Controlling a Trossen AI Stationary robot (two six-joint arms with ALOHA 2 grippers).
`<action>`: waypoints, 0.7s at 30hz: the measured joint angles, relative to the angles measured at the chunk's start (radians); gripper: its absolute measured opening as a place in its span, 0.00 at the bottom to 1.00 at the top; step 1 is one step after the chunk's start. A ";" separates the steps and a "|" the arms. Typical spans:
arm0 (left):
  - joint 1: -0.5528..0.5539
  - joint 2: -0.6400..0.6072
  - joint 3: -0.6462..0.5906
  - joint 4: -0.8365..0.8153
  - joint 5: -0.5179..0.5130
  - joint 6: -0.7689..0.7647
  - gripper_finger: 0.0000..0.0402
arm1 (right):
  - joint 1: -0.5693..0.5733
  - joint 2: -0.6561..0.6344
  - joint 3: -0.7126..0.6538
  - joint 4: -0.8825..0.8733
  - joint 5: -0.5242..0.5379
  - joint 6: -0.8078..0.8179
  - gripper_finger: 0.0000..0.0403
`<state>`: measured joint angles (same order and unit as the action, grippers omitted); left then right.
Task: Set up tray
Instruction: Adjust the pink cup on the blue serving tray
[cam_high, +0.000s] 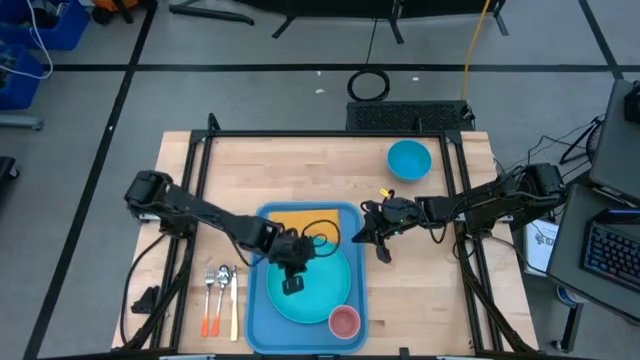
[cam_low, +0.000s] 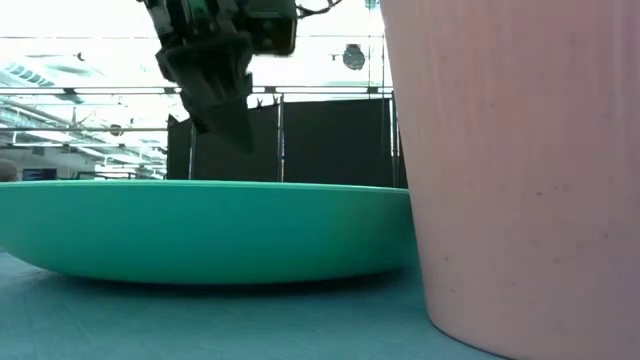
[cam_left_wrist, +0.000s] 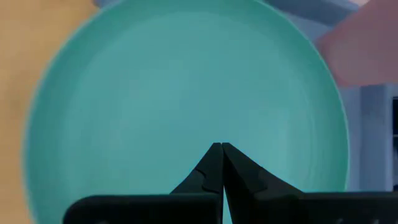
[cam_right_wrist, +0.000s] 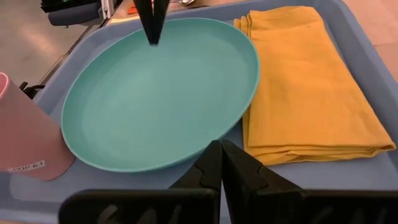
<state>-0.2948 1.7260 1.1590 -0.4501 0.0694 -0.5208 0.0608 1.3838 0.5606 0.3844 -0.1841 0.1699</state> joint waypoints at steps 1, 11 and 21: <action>-0.003 0.015 0.000 0.006 0.012 -0.013 0.01 | 0.000 0.000 0.000 0.002 0.000 0.001 0.00; -0.031 0.114 -0.001 0.083 0.055 -0.064 0.01 | 0.000 0.000 0.000 -0.006 -0.021 0.020 0.00; -0.042 0.116 0.000 0.157 0.044 -0.084 0.00 | 0.027 0.000 0.000 0.039 -0.081 0.023 0.00</action>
<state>-0.3370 1.8416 1.1591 -0.2933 0.1130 -0.6052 0.0878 1.3834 0.5606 0.4232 -0.2647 0.1929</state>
